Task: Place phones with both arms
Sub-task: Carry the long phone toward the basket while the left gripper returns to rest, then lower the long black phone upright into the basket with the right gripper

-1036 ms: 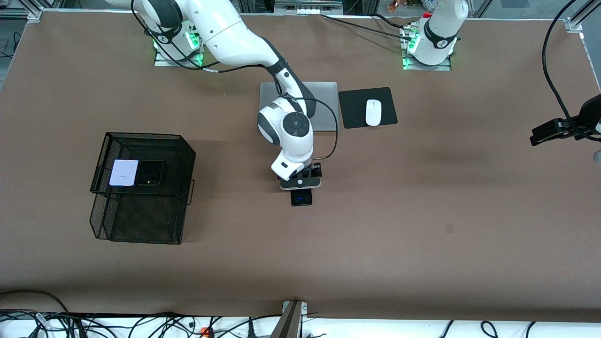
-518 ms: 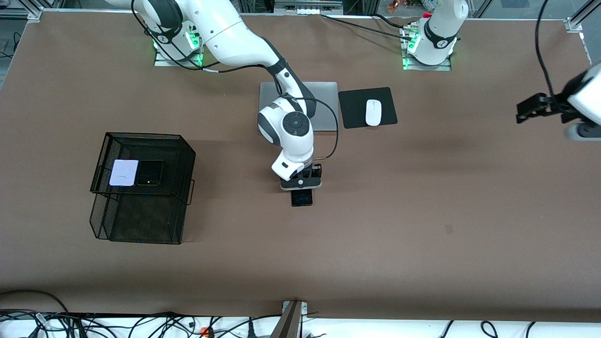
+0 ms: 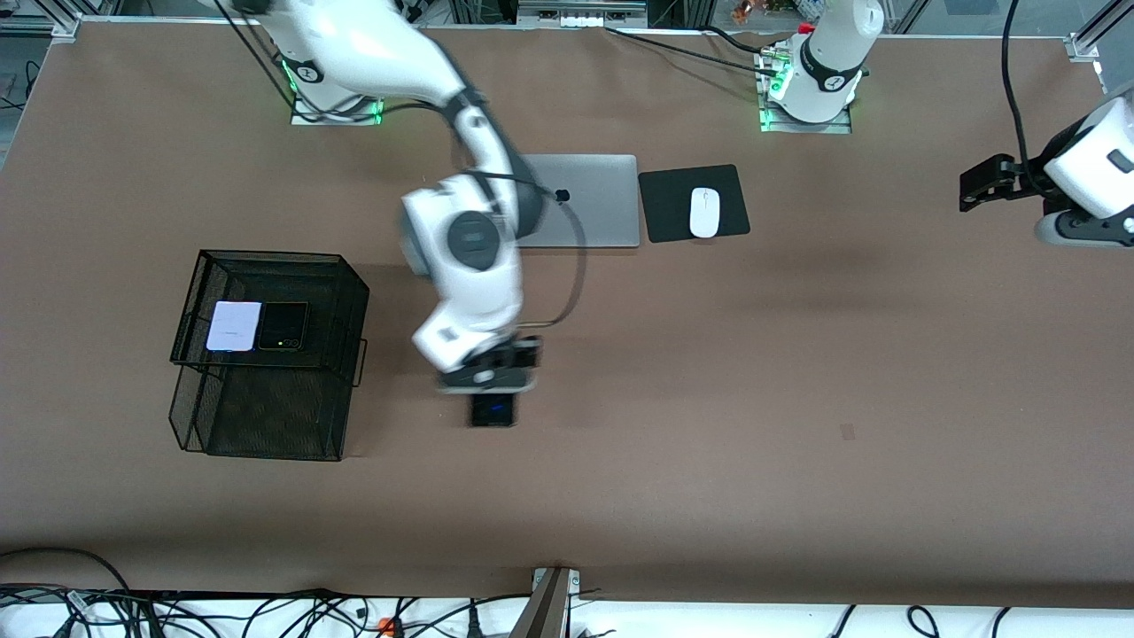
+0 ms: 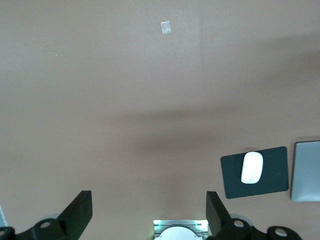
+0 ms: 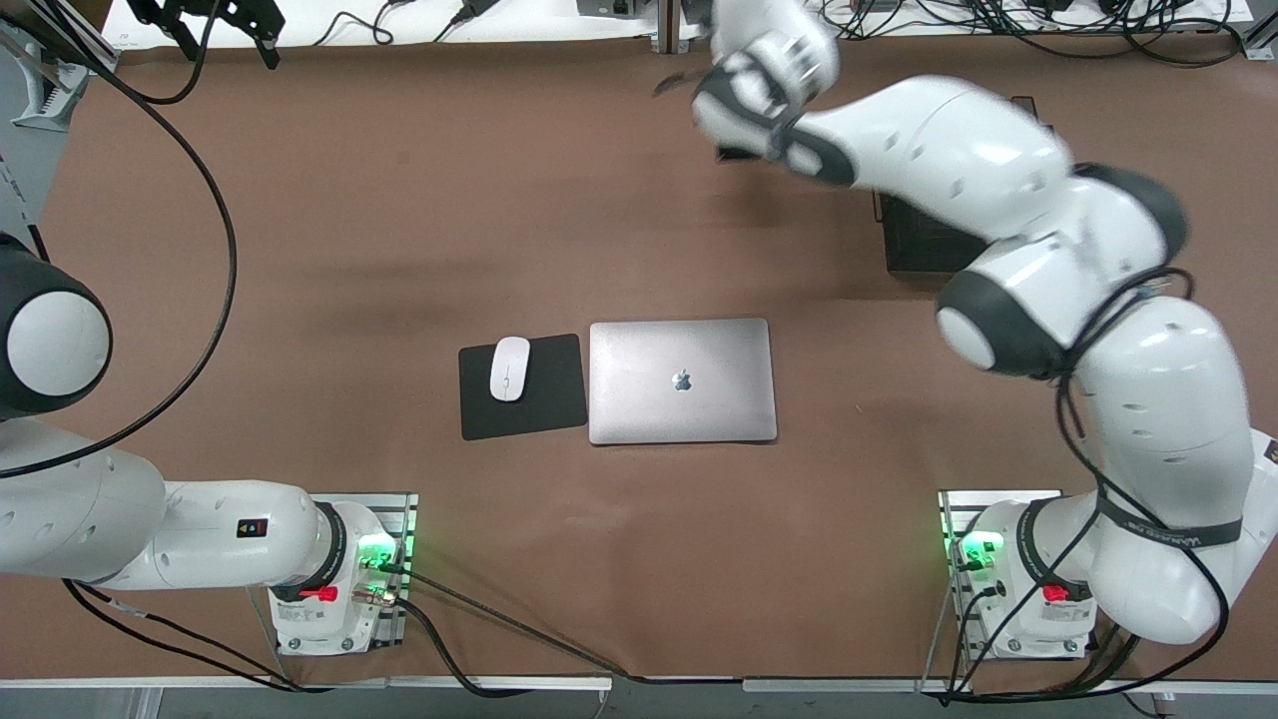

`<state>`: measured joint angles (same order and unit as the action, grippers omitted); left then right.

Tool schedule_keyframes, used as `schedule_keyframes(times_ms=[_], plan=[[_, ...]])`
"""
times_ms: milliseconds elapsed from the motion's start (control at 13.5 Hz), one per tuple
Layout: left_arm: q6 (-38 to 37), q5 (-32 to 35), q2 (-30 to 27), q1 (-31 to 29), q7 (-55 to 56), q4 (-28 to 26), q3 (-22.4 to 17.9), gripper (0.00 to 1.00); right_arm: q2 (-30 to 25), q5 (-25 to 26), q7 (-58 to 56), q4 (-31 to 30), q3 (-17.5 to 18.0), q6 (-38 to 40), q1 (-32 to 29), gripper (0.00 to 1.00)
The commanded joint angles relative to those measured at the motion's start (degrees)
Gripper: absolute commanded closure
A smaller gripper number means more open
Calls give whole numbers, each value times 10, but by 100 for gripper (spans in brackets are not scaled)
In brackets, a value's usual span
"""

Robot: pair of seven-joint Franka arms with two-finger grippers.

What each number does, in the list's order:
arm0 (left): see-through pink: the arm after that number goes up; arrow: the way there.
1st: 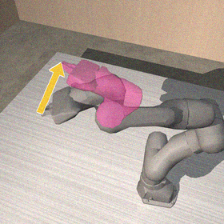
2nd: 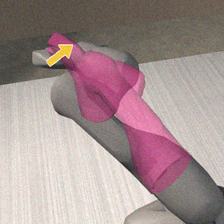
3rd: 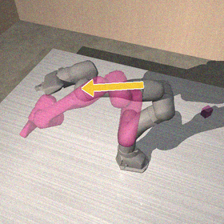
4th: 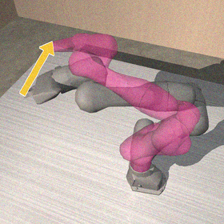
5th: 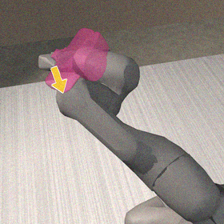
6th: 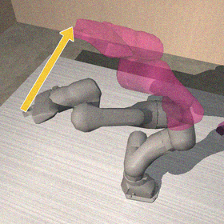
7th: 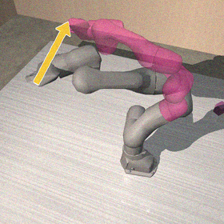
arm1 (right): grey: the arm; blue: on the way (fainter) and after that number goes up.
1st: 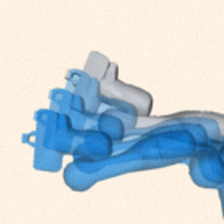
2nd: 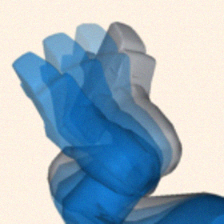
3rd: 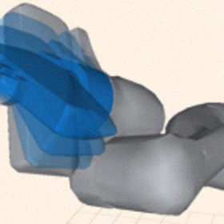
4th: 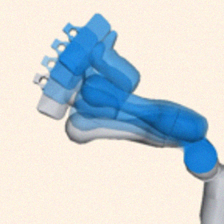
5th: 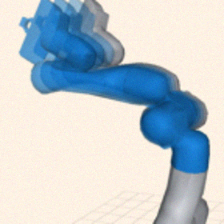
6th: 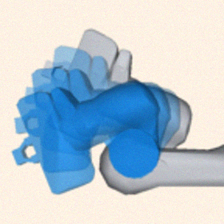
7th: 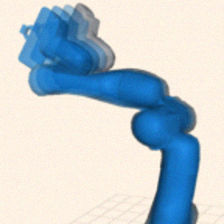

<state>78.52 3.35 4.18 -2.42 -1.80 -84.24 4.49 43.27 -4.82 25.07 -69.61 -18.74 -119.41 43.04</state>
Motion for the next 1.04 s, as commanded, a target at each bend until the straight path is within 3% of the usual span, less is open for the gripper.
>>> schedule_keyframes(times_ms=[0, 370, 962], plan=[[-3, -34, -14, 0, 8, -8, -5, 0, -42, -12, -125, -16, 9, 22, -63, 100], [19, -35, -13, -1, 0, -10, -5, 0, -37, -11, -270, -16, -2, 10, -166, 100], [19, -29, -9, 0, 11, -5, 1, 0, -15, -14, -309, -20, -2, -14, -230, 100]])
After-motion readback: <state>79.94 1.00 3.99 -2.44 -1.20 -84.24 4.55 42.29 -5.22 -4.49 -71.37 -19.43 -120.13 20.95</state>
